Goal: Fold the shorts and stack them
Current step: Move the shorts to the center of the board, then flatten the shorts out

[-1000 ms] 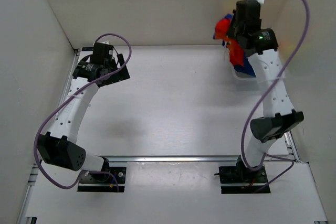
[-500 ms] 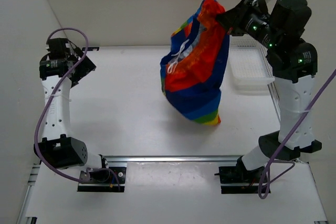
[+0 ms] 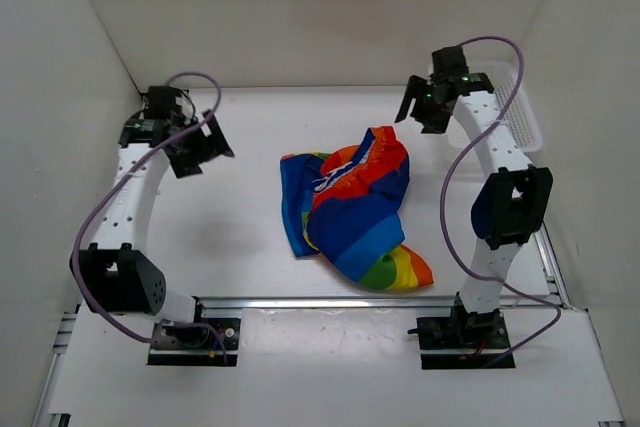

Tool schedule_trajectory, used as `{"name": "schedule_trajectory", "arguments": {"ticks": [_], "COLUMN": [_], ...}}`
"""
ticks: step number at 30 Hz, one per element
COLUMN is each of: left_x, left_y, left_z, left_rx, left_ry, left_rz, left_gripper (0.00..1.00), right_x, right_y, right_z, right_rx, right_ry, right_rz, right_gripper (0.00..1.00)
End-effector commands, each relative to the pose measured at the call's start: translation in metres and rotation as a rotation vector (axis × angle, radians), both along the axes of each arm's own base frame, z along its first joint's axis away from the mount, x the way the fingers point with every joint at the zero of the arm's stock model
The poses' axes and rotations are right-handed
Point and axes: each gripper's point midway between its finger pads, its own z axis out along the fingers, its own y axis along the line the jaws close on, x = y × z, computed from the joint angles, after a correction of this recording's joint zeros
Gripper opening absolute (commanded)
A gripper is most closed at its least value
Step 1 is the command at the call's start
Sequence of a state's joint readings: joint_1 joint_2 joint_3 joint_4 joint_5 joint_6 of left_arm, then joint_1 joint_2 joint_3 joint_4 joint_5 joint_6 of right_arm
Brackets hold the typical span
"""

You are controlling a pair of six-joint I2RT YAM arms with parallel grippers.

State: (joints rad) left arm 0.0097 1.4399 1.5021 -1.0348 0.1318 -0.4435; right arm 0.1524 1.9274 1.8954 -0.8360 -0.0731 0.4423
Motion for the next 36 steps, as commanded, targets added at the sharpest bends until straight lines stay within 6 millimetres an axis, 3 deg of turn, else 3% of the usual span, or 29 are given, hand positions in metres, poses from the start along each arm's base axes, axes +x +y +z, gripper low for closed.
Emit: {"name": "schedule_trajectory", "arguments": {"ticks": [1,2,3,4,5,6,7,8,9,11,15,18,21,26,30,32,34,36], "left_x": [-0.026,-0.028,-0.032,-0.037,-0.04,-0.042,-0.043,-0.045,-0.05,-0.056,-0.061,-0.063,-0.063,-0.063,-0.063,-0.066,-0.066,-0.066], "left_y": [-0.029,-0.027,-0.019,-0.012,-0.006,0.0,0.012,0.016,0.019,0.028,0.032,0.03,0.031,0.032,0.029,0.029,0.029,0.032], "left_z": [-0.036,-0.045,-0.05,-0.061,-0.059,-0.063,-0.062,-0.064,-0.063,-0.064,-0.065,-0.066,-0.065,-0.065,-0.065,-0.065,-0.065,-0.065], "left_rx": [-0.071,-0.062,-0.063,-0.056,-0.057,-0.059,-0.063,-0.069,-0.07,-0.078,-0.084,-0.092,-0.1,-0.095,-0.107,-0.101,-0.096,-0.097], "left_ry": [0.082,0.097,0.108,0.141,0.13,0.142,0.138,0.141,0.142,0.143,0.142,0.142,0.141,0.14,0.139,0.137,0.135,0.135], "left_rz": [-0.078,-0.071,-0.047,-0.021,-0.003,0.019,0.074,0.098,0.111,0.166,0.193,0.189,0.193,0.185,0.177,0.17,0.162,0.171], "left_gripper": [0.99,0.99,0.99,0.99,0.99,0.99,0.99,0.99,0.99,0.99,0.99,0.99,0.99,0.99,0.99,0.99,0.99,0.99], "right_x": [-0.028,-0.036,-0.054,-0.062,-0.07,-0.086,-0.095,-0.098,-0.106,-0.12,-0.136,-0.133,-0.134,-0.129,-0.122,-0.122,-0.126,-0.125], "right_y": [0.042,0.054,0.088,0.099,0.112,0.142,0.149,0.159,0.179,0.199,0.228,0.24,0.242,0.255,0.271,0.28,0.283,0.287], "right_z": [0.072,0.067,0.055,0.044,0.034,0.01,-0.002,-0.025,-0.026,-0.055,-0.086,-0.108,-0.133,-0.151,-0.143,-0.135,-0.135,-0.129], "right_rx": [-0.124,-0.15,-0.172,-0.226,-0.265,-0.307,-0.351,-0.402,-0.408,-0.439,-0.415,-0.395,-0.409,-0.368,-0.318,-0.28,-0.255,-0.234], "right_ry": [-0.204,-0.192,-0.17,-0.155,-0.139,-0.098,-0.062,-0.014,-0.022,0.05,0.113,0.143,0.182,0.164,0.128,0.117,0.131,0.122], "right_rz": [0.082,0.116,0.211,0.239,0.277,0.356,0.384,0.41,0.439,0.498,0.581,0.589,0.598,0.609,0.631,0.656,0.66,0.655], "right_gripper": [0.78,0.78,0.78,0.78,0.79,0.8,0.8,0.8,0.78,0.71,0.7,0.7,0.63,0.56,0.53,0.56,0.66,0.66]}}
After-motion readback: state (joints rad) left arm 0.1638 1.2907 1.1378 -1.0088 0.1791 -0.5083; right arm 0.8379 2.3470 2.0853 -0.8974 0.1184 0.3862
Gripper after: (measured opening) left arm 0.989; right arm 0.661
